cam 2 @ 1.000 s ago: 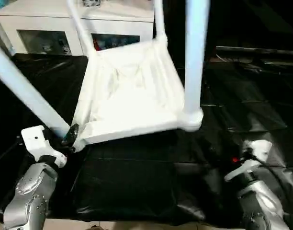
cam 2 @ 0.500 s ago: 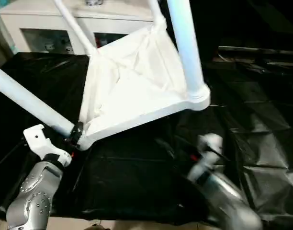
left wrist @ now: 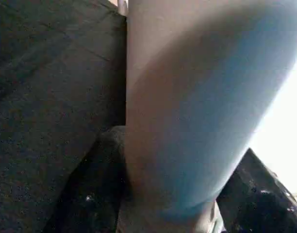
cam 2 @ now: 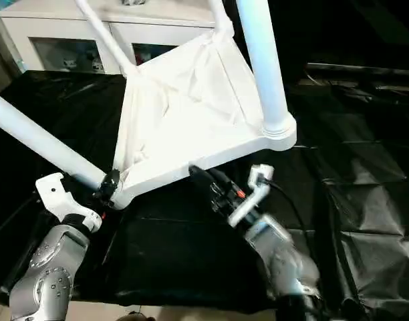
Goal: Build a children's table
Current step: Flip table
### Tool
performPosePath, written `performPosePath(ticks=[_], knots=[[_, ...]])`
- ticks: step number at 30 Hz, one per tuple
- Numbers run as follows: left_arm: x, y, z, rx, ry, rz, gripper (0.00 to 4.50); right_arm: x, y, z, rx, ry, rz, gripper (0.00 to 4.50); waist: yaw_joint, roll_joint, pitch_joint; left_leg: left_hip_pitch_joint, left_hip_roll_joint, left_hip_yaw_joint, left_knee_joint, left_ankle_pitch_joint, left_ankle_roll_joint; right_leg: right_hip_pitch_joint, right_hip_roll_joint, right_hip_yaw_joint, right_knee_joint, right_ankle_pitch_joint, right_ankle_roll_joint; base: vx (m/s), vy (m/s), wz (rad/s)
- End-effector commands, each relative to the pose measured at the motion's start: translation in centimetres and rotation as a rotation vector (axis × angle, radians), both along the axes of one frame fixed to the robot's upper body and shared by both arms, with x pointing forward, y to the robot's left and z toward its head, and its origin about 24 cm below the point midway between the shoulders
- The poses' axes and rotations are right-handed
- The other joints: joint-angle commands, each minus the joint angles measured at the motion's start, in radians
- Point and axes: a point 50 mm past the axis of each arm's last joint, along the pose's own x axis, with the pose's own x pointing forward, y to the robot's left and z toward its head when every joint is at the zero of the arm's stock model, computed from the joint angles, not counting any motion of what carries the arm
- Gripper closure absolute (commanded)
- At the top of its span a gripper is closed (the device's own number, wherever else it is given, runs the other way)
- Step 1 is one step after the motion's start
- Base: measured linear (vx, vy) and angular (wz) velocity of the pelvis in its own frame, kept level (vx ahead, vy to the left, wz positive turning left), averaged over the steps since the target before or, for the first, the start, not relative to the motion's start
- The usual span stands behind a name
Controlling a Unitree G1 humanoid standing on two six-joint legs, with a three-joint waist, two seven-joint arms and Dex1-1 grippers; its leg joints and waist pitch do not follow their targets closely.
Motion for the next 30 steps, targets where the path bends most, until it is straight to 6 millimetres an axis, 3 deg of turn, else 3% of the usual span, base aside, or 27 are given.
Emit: performPosePath(ticks=[1, 3, 4, 11, 15, 16, 24, 27, 30], knots=[[0.4, -1.5, 2.1, -0.103, -0.114, -0.068, 2.21, 0.9, -0.3, -0.2, 0.0, 0.037, -0.078, 0.0, -0.001, -0.003, -0.067, 0.021, 0.07, -0.026, -0.065, -0.085, 0.044, 0.033, -0.102, 0.062, -0.067, 0.015, -0.207, 0.0, 0.0, 0.0], [0.4, -1.6, 2.0, -0.101, -0.109, -0.077, 2.21, 2.0, 0.3, -0.2, 0.055, 0.071, -0.109, 0.0, -0.001, -0.004, -0.066, 0.021, 0.071, -0.026, -0.066, -0.099, 0.038, 0.034, -0.102, 0.063, -0.068, 0.005, -0.204, 0.0, 0.0, 0.0], [0.4, -1.7, 1.9, -0.098, -0.106, -0.083, 2.21, 2.5, 0.8, -0.1, 0.089, 0.089, -0.117, 0.0, -0.003, 0.004, -0.067, 0.019, 0.071, -0.028, -0.068, -0.113, 0.032, 0.036, -0.103, 0.062, -0.068, -0.001, -0.203, 0.0, 0.0, 0.0], [0.3, -2.1, 1.9, -0.085, -0.102, -0.107, 2.22, 3.8, 2.5, 0.8, 0.172, 0.094, -0.078, 0.0, -0.003, 0.003, -0.072, 0.019, 0.071, -0.028, -0.065, -0.082, 0.041, 0.04, -0.101, 0.06, -0.059, 0.079, -0.211, 0.0, 0.0, 0.0], [0.1, -2.5, 1.9, -0.03, -0.102, -0.138, 2.24, 4.8, 2.9, 1.4, 0.269, 0.129, -0.096, 0.0, -0.004, 0.001, -0.069, 0.019, 0.071, -0.026, -0.068, -0.105, 0.04, 0.039, -0.102, 0.06, -0.062, 0.031, -0.213, 0.0, 0.0, 0.0], [0.1, -2.5, 1.9, -0.03, -0.102, -0.138, 2.25, 4.8, 2.9, 1.4, 0.269, 0.129, -0.096, 0.0, -0.005, 0.002, -0.066, 0.02, 0.071, -0.026, -0.07, -0.13, 0.031, 0.038, -0.103, 0.061, -0.068, -0.021, -0.205, 0.0, 0.0, 0.0], [-0.1, -3.6, 1.8, 0.097, -0.13, -0.21, 2.31, 4.9, 3.8, 0.9, 0.234, 0.159, -0.023, 0.75, -0.013, 0.001, -0.06, 0.02, 0.07, -0.027, -0.079, -0.193, -0.004, 0.033, -0.101, 0.062, -0.082, -0.154, -0.172, 0.0, 0.0, 0.0], [-0.1, -3.5, 1.9, 0.112, -0.139, -0.209, 2.31, 4.8, 3.8, 0.7, 0.237, 0.166, -0.014, 0.99, -0.013, -0.001, -0.063, 0.019, 0.069, -0.026, -0.075, -0.177, 0.0, 0.033, -0.103, 0.063, -0.082, -0.136, -0.177, 0.0, 0.0, 0.0], [-0.2, -3.4, 1.8, 0.14, -0.145, -0.212, 2.31, 4.9, 3.4, 0.4, 0.237, 0.191, -0.045, 1.22, -0.013, 0.006, -0.068, 0.018, 0.069, -0.026, -0.07, -0.124, 0.019, 0.032, -0.099, 0.06, -0.071, -0.051, -0.192, 0.0, 0.0, 0.0]])
